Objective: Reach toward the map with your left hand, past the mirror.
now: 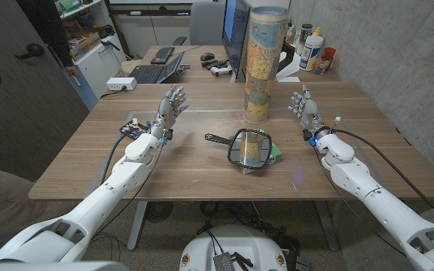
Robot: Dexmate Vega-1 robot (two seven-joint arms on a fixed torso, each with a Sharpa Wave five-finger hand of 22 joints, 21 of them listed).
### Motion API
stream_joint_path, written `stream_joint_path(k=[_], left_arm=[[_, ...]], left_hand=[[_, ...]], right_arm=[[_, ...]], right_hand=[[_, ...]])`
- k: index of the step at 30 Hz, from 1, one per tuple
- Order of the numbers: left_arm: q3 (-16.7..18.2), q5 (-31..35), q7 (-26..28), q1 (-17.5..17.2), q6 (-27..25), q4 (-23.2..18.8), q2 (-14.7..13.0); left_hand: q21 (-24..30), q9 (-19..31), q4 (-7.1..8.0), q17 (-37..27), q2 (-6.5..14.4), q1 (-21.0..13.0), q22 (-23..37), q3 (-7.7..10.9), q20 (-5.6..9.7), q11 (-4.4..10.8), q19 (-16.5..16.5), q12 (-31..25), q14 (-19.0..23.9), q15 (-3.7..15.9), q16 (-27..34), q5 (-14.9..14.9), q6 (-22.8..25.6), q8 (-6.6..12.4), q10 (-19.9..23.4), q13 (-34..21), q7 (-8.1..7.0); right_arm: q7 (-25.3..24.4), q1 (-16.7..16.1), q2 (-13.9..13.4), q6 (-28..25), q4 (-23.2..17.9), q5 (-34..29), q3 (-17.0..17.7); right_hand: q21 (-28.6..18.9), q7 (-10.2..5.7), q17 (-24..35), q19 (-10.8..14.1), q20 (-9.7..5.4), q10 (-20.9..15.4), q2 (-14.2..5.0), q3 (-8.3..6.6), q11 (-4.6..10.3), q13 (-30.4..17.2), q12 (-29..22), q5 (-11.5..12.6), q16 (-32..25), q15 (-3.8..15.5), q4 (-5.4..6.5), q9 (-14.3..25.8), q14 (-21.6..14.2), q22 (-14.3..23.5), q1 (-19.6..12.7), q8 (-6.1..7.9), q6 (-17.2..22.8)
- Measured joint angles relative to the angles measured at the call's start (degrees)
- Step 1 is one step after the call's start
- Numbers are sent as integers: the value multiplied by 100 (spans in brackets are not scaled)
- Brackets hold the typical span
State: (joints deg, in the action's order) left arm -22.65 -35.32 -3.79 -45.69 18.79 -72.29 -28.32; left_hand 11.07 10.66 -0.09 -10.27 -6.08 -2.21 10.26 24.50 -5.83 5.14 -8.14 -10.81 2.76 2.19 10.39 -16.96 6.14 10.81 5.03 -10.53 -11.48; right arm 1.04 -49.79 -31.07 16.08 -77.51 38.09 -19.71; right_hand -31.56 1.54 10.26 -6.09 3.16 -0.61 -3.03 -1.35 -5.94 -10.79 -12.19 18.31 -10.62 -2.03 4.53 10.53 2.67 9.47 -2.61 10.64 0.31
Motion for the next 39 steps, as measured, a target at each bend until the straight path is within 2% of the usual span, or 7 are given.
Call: stream_joint_path(k=[12, 21, 39], left_arm=[[-67, 116, -20, 65, 35, 45, 6], [-126, 224, -16, 102, 43, 44, -5], [-281, 567, 72, 213, 20, -11, -61]], left_hand=[[0, 0, -73, 0, -62, -63, 0, -11, 0, 27, 0, 0, -36, -27, 0, -22, -21, 0, -29, 0, 21], [0, 1, -113, 14, -107, -107, -1, -16, 27, 28, 27, 0, -68, -27, 0, -44, -21, 0, -89, 1, 21], [0, 1, -323, 14, -168, -322, -1, 10, 30, 49, 30, 0, -151, -33, 0, -107, -147, 0, -172, 1, 24]], right_arm=[[14, -24, -25, 18, -17, 2, 18], [85, 80, 38, 113, 196, -8, 13], [138, 54, 25, 224, 279, -6, 54]], right_hand=[[22, 32, 0, 0, 0, 33, 0, 25, -32, 0, 0, 0, 0, -2, -25, 0, 2, 0, 0, 0, -32], [75, 32, -1, 0, 0, 33, 0, 25, -32, 1, 0, 0, 0, -32, -25, -1, 32, 0, 0, 0, -32], [123, 63, -1, 24, 24, 64, 24, 48, -62, 1, 0, 33, 0, -31, -48, -1, 94, -1, -23, 0, -63]])
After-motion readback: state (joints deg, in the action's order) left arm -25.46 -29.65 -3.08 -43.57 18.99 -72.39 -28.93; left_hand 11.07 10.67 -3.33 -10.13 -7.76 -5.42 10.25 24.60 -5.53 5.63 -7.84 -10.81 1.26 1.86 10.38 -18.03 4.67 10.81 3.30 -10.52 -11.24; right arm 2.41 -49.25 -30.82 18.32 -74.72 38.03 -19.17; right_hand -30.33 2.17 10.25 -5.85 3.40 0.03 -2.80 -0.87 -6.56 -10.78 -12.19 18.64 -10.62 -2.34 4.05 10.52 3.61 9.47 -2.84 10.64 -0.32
